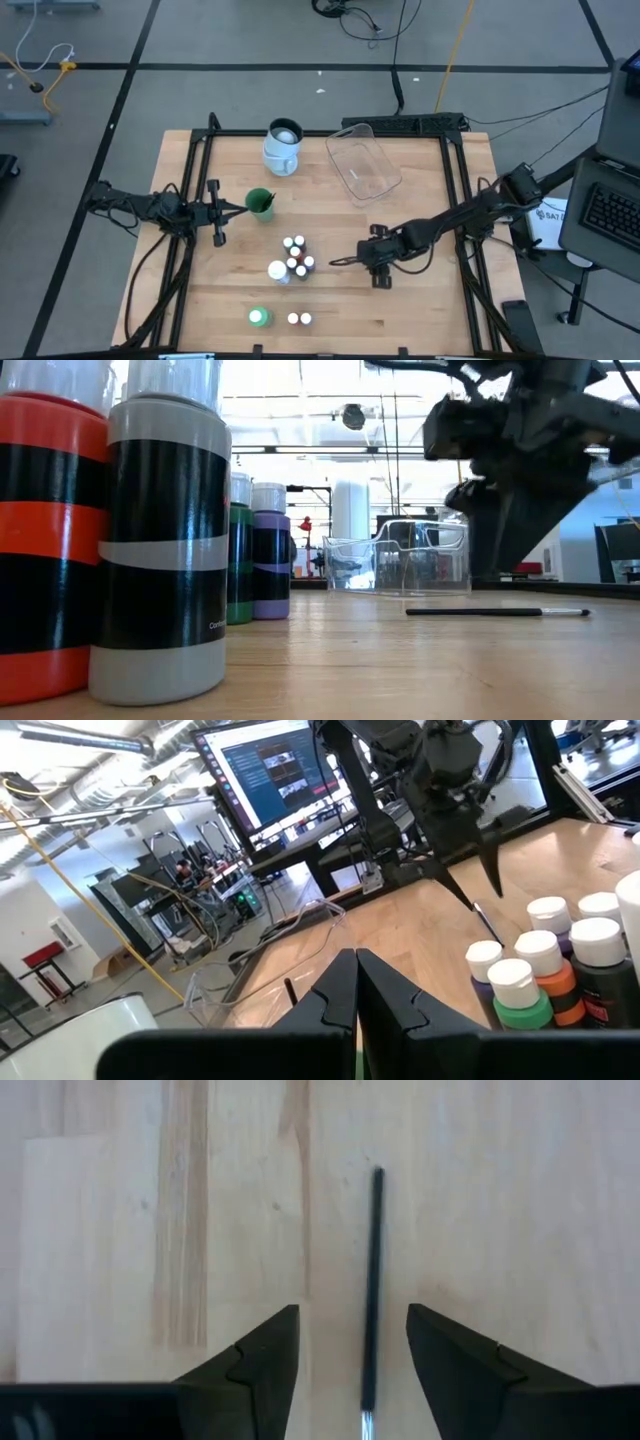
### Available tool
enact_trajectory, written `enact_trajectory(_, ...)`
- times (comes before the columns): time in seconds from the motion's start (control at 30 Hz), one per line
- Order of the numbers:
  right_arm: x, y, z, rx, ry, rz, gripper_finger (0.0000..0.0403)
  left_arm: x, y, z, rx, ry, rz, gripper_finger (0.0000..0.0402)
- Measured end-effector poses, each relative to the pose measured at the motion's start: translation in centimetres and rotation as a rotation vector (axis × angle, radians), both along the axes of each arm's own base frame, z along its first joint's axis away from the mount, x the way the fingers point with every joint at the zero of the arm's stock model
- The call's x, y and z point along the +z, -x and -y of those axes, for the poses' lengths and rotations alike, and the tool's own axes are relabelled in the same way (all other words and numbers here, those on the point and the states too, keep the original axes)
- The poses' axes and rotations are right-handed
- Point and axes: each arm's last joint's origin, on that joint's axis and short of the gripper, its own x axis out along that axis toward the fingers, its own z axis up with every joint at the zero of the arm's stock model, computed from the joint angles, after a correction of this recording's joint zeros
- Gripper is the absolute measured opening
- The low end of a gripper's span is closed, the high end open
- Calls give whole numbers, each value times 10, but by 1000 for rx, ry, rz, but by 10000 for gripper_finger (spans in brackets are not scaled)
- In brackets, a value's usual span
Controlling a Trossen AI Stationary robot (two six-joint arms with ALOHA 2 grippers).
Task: Pick & Place Paint Supplies
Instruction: Put the silver paintbrush into the green cup
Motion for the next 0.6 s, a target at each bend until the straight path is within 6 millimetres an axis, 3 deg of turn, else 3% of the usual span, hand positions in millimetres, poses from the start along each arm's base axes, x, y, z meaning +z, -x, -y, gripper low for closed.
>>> enact_trajectory(0.1, 3, 12, -4, -64, -8, -78, 179, 0, 0, 0, 0, -1, -1, 5)
enact_trajectory(0.27, -9, 29, -17, -107, 59, -223, 174, -1, 0, 0, 0, -3, -7, 5)
enact_trajectory(0.4, -20, 32, -24, -112, 148, -239, 174, 0, 0, 0, 0, -1, -2, 5)
enact_trajectory(0.6, -27, 31, -22, -120, 150, -250, 173, 0, 0, 0, 0, 3, 0, 5)
